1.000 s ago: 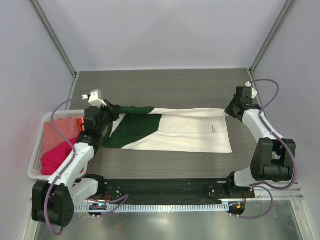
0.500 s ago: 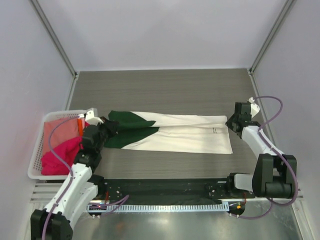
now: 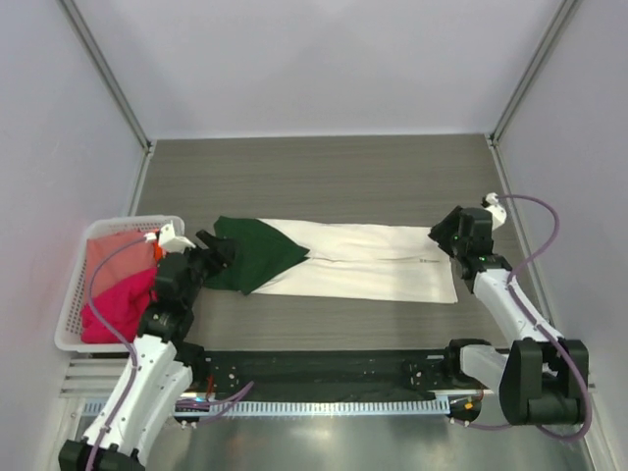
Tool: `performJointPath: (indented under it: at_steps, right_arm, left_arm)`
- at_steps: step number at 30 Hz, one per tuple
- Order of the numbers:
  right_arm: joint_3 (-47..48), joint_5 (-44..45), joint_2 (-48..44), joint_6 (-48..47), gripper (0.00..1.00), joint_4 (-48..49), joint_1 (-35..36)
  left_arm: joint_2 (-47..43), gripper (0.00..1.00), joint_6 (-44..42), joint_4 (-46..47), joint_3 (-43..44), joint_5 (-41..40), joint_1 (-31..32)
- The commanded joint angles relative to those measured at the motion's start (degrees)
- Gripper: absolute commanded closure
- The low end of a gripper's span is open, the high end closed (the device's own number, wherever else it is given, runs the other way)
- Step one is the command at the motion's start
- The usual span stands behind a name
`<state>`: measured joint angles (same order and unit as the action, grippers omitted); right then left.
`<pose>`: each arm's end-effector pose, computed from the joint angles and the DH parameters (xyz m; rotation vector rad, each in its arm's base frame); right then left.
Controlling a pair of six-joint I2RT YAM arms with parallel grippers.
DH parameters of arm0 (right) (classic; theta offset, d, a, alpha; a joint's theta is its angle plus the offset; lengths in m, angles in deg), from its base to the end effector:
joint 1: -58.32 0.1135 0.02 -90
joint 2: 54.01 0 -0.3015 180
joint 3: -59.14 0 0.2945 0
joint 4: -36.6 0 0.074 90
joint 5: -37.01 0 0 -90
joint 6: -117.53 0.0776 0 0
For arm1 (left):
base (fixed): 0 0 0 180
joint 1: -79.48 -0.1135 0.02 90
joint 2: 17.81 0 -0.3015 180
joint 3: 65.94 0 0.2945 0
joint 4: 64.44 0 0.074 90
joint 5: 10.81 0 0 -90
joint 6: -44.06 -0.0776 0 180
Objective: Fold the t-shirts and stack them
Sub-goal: Fold the tshirt
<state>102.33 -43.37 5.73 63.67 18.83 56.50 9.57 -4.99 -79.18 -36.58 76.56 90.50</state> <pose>0.2741 -0.0217 0.2052 0.7943 2.0138 0.1631 0.1915 -0.0337 0.2289 -0.5062 1.7635 -0.6042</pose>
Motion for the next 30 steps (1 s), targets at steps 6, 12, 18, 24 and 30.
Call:
performJointPath:
  at_steps: [6, 12, 18, 24, 30]
  right_arm:
    - [10.6, -23.7, 14.9, 2.3, 0.44, 12.5, 17.0]
    - [25.8, -30.3, 31.9, 0.7, 0.44, 15.0, 29.9]
    - [41.5, -41.8, 50.4, -1.9, 0.42, 14.9, 33.1]
    - [51.6, -46.9, 62.3, -0.8, 0.42, 15.1, 35.9]
    - [53.8, -52.4, 68.5, 0.4, 0.43, 16.3, 37.2]
  left_arm:
    - [27.7, 0.26, 0.9, -5.0, 19.3, 1.1, -0.1]
    - [47.2, 0.27, 1.1, -9.0, 31.9, 4.3, -1.1]
    - [60.3, 0.27, 3.3, -10.7, 39.1, 7.7, -2.1]
    - [70.0, 0.28, 5.8, -13.0, 43.8, 9.1, -2.4]
    - [75.1, 0.28, 8.2, -18.4, 46.9, 5.1, -3.3]
